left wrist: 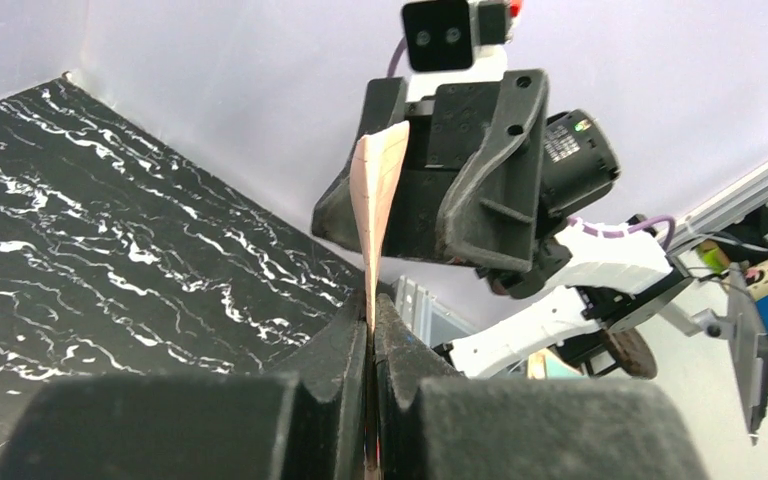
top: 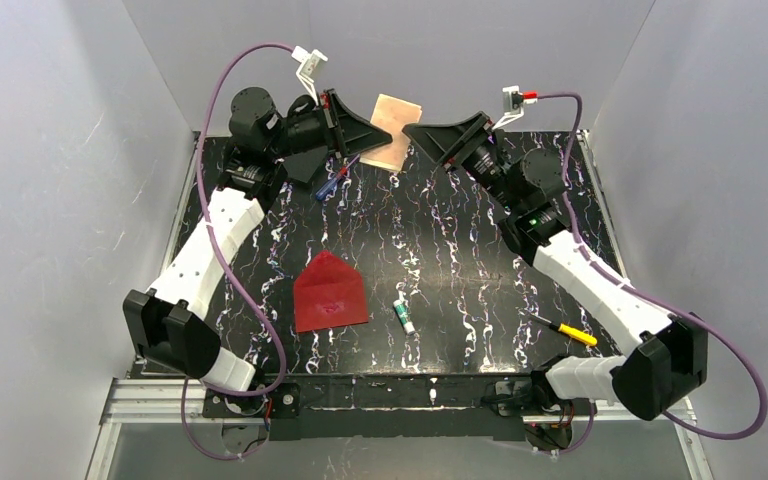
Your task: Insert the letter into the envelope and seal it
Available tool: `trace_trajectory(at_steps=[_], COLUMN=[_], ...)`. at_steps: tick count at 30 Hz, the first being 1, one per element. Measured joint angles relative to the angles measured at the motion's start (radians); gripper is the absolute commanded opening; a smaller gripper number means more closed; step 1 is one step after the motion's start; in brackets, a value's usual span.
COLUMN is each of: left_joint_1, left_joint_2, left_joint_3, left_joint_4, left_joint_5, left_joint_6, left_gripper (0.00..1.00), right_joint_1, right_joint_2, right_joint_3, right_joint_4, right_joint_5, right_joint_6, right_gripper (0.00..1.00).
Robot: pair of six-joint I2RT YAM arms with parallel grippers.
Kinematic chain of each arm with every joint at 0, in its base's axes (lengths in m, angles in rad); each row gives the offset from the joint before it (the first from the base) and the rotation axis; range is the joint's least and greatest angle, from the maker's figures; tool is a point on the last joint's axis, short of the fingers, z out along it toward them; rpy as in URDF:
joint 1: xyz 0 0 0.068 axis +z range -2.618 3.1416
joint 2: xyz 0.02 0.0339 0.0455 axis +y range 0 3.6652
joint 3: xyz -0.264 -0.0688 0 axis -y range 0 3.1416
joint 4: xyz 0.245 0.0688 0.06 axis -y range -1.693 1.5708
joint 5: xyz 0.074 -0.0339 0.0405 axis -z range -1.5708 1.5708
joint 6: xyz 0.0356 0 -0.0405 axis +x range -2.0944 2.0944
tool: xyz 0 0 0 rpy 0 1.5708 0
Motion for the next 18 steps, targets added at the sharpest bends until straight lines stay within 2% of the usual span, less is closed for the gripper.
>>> trace_trajectory(at_steps=[4,13,15,18], left_joint_1=[0.0,0.0,0.0,0.0], left_joint_2=[0.003,0.003,0.003,0.002], left_joint_3=[0.0,-0.031,-0.045,-0.054], left_joint_4=[0.066,0.143,0.149,0.16], left_joint_5=[-0.006,-0.046,-0.058,-0.068], left_joint_6=[-0.079,-0.15,-0.155,-0.161], left_gripper=[0.0,0.0,0.0,0.0], right_joint_1=[0.0,0.0,0.0,0.0], right_joint_2=[0.05,0.083,0.084,0.093], right_joint_3=[0.014,0.031,0.036,0.036], right_joint_4=[0.07,0.127,0.137,0.155], right_joint_5=[-0.032,-0.063,-0.071,-0.077], right_joint_6=[0.044,0.095,0.103,0.124], right_gripper=[0.55,0.18,0.16,0.21])
